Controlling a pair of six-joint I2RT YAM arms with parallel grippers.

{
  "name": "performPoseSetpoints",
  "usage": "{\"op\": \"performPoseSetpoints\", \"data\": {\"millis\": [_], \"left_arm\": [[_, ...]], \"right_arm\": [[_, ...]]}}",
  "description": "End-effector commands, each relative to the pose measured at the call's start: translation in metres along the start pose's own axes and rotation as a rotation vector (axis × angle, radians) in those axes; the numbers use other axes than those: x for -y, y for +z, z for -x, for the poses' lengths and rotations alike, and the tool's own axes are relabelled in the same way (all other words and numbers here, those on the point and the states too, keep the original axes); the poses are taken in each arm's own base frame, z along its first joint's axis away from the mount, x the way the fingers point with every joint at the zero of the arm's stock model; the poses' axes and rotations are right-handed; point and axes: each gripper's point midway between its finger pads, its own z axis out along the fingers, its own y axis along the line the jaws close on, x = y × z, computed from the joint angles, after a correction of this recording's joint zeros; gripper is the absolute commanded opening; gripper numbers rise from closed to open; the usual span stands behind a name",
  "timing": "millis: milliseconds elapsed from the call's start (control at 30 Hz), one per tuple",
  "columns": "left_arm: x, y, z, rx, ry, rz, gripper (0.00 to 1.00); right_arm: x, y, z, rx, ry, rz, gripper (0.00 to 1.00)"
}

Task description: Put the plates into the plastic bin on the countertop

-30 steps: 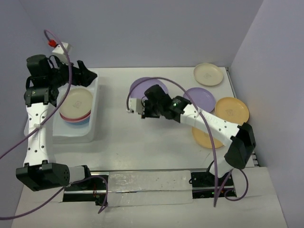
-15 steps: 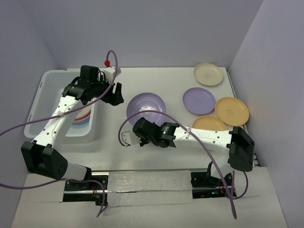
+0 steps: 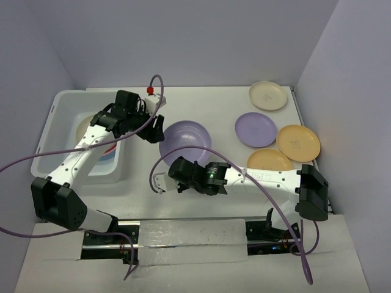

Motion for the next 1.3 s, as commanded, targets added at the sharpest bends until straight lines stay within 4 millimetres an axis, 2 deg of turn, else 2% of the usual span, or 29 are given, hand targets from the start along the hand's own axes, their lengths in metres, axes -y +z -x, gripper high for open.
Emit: {"op": "performPoseSetpoints", "data": {"millis": [0,267,333,367,400,433,500,533,567,600,667,700,733,767,833,1000,1033,1067,1133,1200,1267], "left_arm": [[-0.003,0.011,0.012,0.026,-0.018,-0.002,0.59],[0.002,0.020,0.013,0.007,-0.047,-0.051,0.47],[0.003,0.023,0.012,-0.002,-0.056,-0.058,0.31],[0.003,0.023,0.012,-0.002,-0.056,-0.058,0.28],[0.002,0.023,0.012,-0.001,-0.061,-0.057,0.11],[0.001,0.021,0.013,0.006,-0.069,-0.052,0.00],[-0.002,0.016,0.017,0.023,-0.079,-0.050,0.00],[-0.003,0.014,0.018,0.030,-0.085,-0.053,0.00],[-0.006,0.008,0.023,0.048,-0.091,-0.055,0.00],[-0.012,0.005,0.023,0.056,-0.102,-0.046,0.00],[-0.028,-0.012,0.033,0.102,-0.132,-0.032,0.00],[-0.040,-0.025,0.040,0.133,-0.145,-0.012,0.00],[-0.044,-0.034,0.046,0.153,-0.142,-0.001,0.00],[-0.053,-0.043,0.050,0.171,-0.148,0.018,0.00],[-0.082,-0.076,0.060,0.233,-0.170,0.098,0.00],[-0.154,-0.164,0.065,0.360,-0.231,0.379,0.00],[-0.167,-0.174,0.060,0.365,-0.249,0.430,0.00],[-0.185,-0.193,0.052,0.378,-0.280,0.509,0.00],[-0.215,-0.219,0.032,0.379,-0.343,0.630,0.00],[-0.237,-0.234,0.008,0.359,-0.400,0.702,0.00],[-0.257,-0.238,-0.015,0.323,-0.446,0.755,0.00]], "right_arm": [[0.031,-0.033,0.022,0.084,0.055,-0.108,0.00],[0.029,-0.038,0.026,0.090,0.057,-0.117,0.00],[0.030,-0.039,0.027,0.092,0.059,-0.124,0.00],[0.030,-0.039,0.027,0.094,0.061,-0.125,0.00],[0.030,-0.040,0.028,0.095,0.063,-0.126,0.00],[0.031,-0.039,0.028,0.095,0.073,-0.133,0.01],[0.033,-0.039,0.028,0.087,0.088,-0.146,0.13],[0.033,-0.038,0.027,0.083,0.097,-0.150,0.24],[0.033,-0.037,0.025,0.079,0.103,-0.157,0.39],[0.032,-0.037,0.024,0.074,0.107,-0.160,0.44],[0.033,-0.036,0.022,0.078,0.135,-0.175,0.68],[0.035,-0.037,0.020,0.079,0.156,-0.182,0.88],[0.037,-0.037,0.018,0.078,0.170,-0.189,0.98],[0.040,-0.038,0.016,0.076,0.189,-0.197,1.00],[0.052,-0.043,0.007,0.083,0.260,-0.226,1.00],[0.081,-0.048,-0.037,0.088,0.468,-0.256,1.00],[0.088,-0.047,-0.050,0.069,0.500,-0.267,1.00],[0.088,-0.044,-0.059,0.068,0.538,-0.243,1.00],[0.094,-0.033,-0.107,-0.006,0.649,-0.228,1.00],[0.090,-0.018,-0.140,-0.062,0.725,-0.195,1.00],[0.087,-0.008,-0.158,-0.087,0.785,-0.171,1.00]]}}
